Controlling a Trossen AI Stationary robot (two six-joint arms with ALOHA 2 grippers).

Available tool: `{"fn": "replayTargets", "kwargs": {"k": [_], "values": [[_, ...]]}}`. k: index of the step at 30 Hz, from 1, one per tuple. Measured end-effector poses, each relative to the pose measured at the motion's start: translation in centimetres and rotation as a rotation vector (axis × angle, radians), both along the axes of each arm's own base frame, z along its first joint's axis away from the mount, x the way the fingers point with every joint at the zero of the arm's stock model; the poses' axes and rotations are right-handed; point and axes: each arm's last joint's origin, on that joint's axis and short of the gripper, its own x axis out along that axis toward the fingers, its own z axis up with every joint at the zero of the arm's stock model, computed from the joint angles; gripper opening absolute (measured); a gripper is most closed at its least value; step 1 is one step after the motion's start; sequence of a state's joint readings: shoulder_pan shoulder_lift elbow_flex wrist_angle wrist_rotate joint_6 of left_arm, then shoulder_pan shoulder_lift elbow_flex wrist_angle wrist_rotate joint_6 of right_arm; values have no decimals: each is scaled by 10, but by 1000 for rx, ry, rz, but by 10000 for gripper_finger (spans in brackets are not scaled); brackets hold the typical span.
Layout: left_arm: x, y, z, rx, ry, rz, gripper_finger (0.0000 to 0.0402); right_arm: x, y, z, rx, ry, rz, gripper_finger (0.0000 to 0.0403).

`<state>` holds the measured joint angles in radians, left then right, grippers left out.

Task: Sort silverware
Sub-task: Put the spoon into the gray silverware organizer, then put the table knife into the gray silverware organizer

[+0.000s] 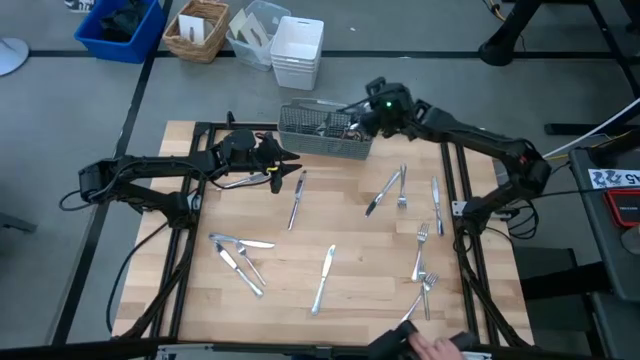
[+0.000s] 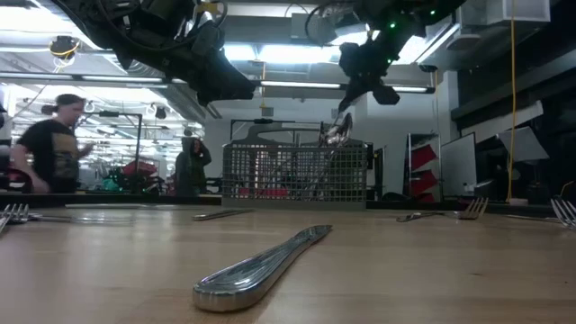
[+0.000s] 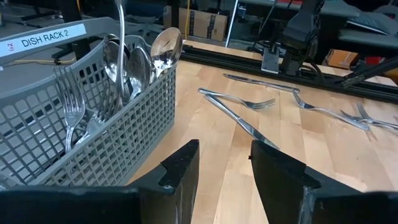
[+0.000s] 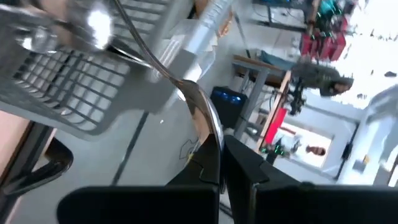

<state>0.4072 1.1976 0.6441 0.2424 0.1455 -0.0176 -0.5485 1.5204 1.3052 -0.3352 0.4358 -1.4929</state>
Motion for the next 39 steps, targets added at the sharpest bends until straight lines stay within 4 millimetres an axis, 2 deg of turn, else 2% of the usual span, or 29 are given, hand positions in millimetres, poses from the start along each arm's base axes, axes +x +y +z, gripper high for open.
{"fn": "replayTargets", "kwargs": {"k": [11, 23, 27, 31, 36, 39], "values": [[0, 0, 0, -10, -1, 3, 139, 20, 8, -21, 19, 87, 77, 20], [0, 1, 0, -29, 5, 35, 139, 22, 8, -23, 31, 65, 39, 123], [-10, 4, 3, -65, 202, 81, 139, 20, 7, -22, 62, -33, -93, 130], [-23, 7, 6, -134, 426, 149, 139, 18, 8, -15, 97, -77, -120, 131], [-41, 7, -6, -226, 631, 179, 139, 11, 13, 9, 133, -168, -124, 131], [-51, 7, -15, -263, 744, 212, 139, 0, 20, 28, 177, -253, -127, 131]]}}
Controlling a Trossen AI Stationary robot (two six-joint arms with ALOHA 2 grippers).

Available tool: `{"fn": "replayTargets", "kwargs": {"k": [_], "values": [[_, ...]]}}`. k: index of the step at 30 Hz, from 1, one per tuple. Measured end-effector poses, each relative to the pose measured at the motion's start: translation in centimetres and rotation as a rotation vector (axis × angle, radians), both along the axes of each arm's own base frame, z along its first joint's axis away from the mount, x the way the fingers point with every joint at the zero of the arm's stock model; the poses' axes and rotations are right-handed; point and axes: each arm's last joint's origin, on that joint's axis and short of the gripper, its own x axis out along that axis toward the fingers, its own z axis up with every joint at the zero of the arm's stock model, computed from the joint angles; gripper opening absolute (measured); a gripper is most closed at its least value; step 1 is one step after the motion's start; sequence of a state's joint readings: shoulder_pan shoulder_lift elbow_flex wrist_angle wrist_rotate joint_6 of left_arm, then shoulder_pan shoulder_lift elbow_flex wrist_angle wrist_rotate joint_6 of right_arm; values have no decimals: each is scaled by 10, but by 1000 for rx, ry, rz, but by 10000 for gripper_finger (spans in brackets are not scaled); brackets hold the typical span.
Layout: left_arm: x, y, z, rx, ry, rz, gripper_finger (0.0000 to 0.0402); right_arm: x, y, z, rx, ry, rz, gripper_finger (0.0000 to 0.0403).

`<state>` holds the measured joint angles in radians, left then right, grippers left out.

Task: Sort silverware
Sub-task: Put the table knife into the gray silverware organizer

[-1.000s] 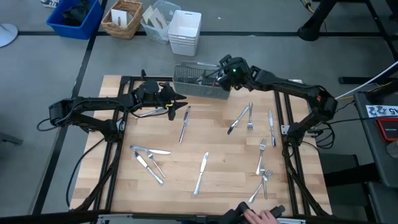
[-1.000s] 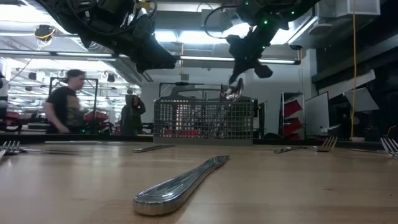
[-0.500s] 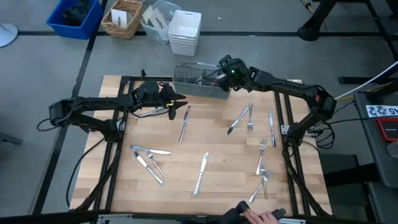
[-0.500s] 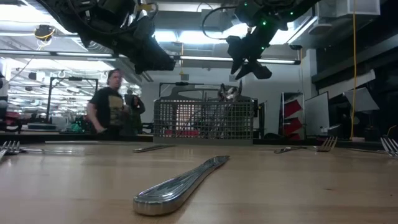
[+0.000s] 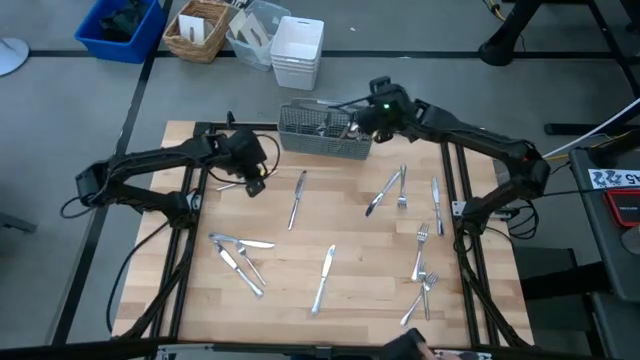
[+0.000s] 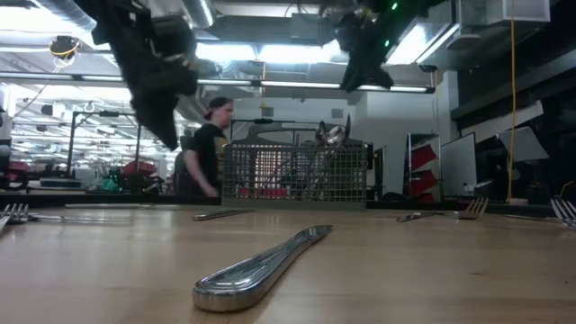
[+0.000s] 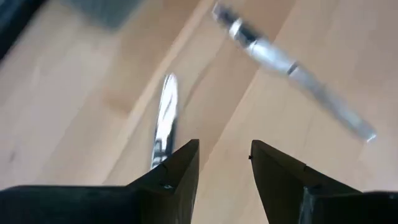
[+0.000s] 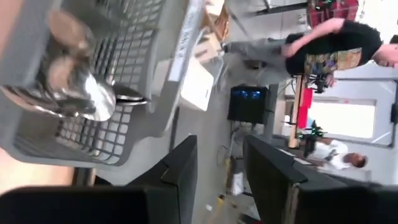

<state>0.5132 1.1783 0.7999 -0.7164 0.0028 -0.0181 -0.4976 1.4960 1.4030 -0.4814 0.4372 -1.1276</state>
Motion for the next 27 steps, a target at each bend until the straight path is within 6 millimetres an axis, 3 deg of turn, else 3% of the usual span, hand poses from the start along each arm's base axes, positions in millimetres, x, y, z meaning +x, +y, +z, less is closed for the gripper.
{"fn": "replayTargets", "kwargs": {"k": [7, 12, 17, 21, 27], "values": [[-11, 8, -26, -13, 120, 29, 139, -32, 21, 36, 107, -222, 30, 131], [-15, 16, -45, -3, 187, 103, 139, -49, 34, 41, 393, -349, 108, 131], [-15, 25, -55, -1, 227, 143, 139, -54, 45, 31, 716, -338, 221, 131], [-15, 31, -65, -22, 277, 131, 139, -57, 51, 22, 874, -292, 231, 131], [-15, 36, -78, -48, 344, 90, 139, -62, 55, -11, 1016, -236, 188, 131]]}}
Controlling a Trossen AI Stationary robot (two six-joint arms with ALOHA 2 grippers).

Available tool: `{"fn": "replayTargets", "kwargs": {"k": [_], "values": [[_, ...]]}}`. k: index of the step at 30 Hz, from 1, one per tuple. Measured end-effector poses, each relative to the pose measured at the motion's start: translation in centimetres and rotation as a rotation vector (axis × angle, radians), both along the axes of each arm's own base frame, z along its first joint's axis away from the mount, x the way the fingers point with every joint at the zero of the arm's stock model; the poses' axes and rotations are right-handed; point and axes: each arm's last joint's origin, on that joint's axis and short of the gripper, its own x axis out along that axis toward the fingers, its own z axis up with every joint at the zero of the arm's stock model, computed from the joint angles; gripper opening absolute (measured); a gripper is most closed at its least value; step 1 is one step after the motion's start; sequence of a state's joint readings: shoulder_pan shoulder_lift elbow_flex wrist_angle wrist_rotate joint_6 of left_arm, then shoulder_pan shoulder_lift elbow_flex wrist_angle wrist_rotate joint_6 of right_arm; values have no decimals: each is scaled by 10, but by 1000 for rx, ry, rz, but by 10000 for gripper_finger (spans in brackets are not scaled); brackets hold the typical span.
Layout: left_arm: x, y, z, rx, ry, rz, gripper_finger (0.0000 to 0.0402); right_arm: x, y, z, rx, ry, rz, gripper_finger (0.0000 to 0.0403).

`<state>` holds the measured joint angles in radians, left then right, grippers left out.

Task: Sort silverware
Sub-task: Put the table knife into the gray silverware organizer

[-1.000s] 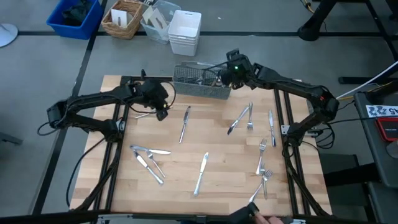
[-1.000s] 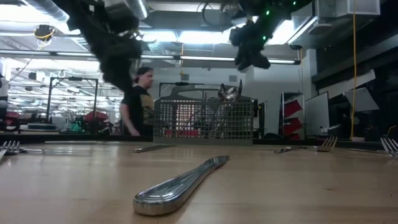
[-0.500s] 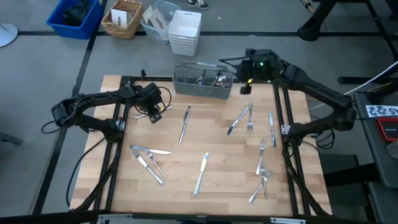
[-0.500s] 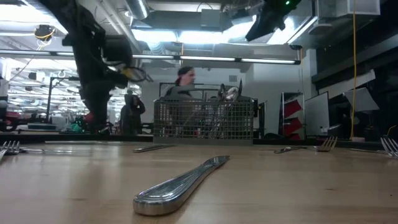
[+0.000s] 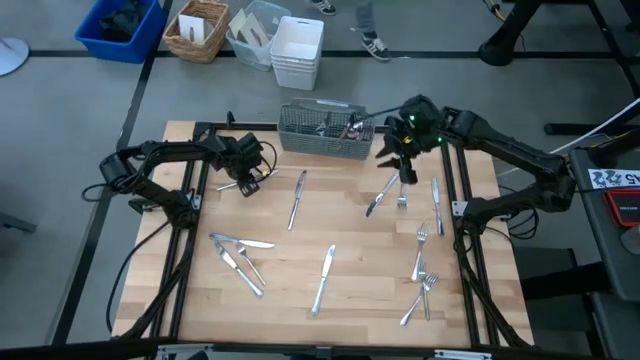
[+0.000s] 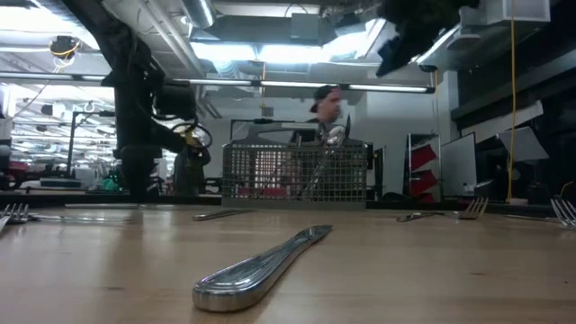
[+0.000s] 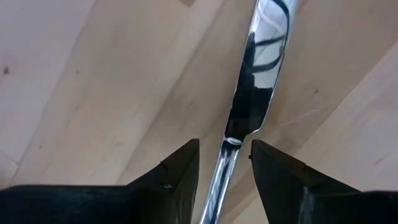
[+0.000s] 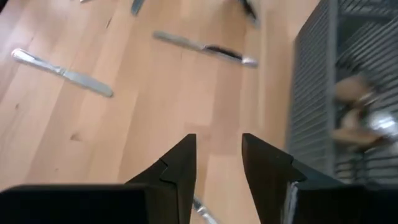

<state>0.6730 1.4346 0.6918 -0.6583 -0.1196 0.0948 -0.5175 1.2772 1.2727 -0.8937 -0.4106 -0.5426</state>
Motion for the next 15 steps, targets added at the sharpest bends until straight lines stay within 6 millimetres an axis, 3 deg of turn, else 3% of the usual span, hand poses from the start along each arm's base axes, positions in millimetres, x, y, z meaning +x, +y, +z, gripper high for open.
{"fn": "replayTargets", "kwargs": {"k": [6, 11, 15], "values": [[3, 6, -6, 12, -8, -7, 139, -7, 5, -37, 91, 19, -46, 131], [6, 7, -14, -14, 15, -8, 138, -25, 15, -64, 161, 45, -110, 131], [7, 7, -20, -43, 44, -7, 114, -40, 23, -87, 211, 24, -174, 131]]}}
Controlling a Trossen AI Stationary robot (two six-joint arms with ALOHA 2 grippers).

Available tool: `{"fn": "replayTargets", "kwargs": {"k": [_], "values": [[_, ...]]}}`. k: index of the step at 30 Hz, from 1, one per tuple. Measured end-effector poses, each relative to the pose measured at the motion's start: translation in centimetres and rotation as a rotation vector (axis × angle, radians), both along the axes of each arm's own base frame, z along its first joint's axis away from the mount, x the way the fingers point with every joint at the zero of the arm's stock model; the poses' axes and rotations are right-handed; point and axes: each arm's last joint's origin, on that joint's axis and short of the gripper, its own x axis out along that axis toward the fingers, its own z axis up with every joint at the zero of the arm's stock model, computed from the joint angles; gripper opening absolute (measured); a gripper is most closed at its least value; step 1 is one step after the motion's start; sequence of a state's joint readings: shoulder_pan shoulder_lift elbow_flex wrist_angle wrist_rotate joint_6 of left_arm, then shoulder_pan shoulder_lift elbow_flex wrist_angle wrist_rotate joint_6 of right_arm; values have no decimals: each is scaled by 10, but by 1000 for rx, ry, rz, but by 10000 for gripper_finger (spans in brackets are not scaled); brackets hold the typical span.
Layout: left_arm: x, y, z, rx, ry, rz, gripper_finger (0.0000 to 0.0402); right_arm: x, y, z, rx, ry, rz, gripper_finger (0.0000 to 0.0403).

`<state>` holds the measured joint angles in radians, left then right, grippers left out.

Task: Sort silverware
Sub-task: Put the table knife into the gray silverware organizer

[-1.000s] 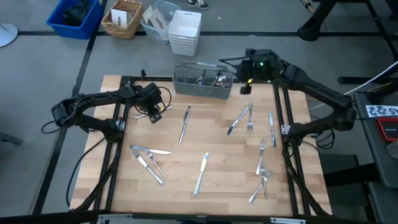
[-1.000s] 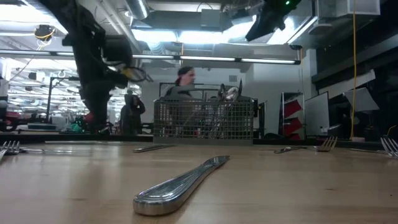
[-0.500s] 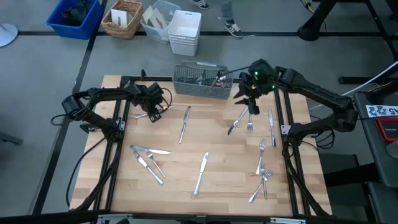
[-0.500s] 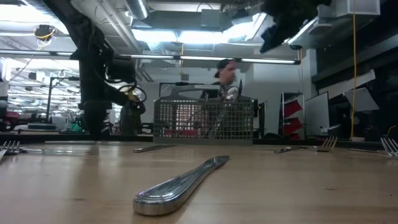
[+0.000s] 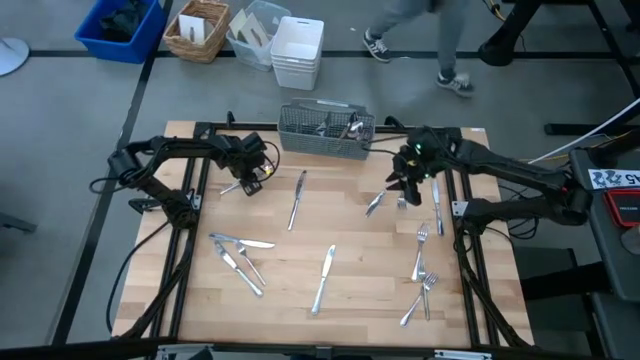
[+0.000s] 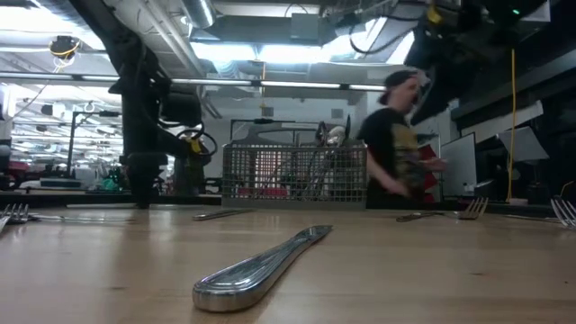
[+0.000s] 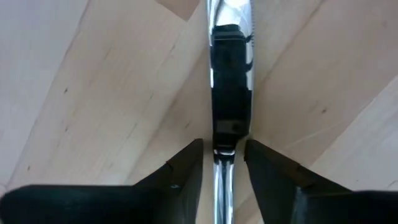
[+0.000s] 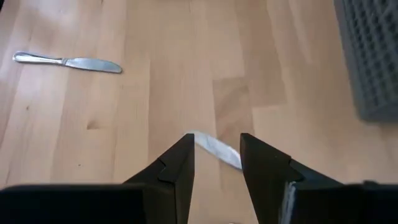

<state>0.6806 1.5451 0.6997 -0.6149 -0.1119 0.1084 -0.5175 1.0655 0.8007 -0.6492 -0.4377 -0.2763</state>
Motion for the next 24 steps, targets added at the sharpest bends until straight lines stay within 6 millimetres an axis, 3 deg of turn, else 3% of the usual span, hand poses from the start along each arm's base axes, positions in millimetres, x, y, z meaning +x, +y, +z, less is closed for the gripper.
{"fn": "replayTargets", "kwargs": {"k": [7, 13, 24], "values": [[0, 0, -1, -16, -11, 68, 33, -18, 10, -52, 110, -24, -131, 131], [0, -1, 0, -40, -44, 123, 26, -27, 15, -89, 197, 5, -212, 131], [3, -7, 21, -139, -241, 120, 24, -33, 19, -102, 184, 31, -190, 131]]}}
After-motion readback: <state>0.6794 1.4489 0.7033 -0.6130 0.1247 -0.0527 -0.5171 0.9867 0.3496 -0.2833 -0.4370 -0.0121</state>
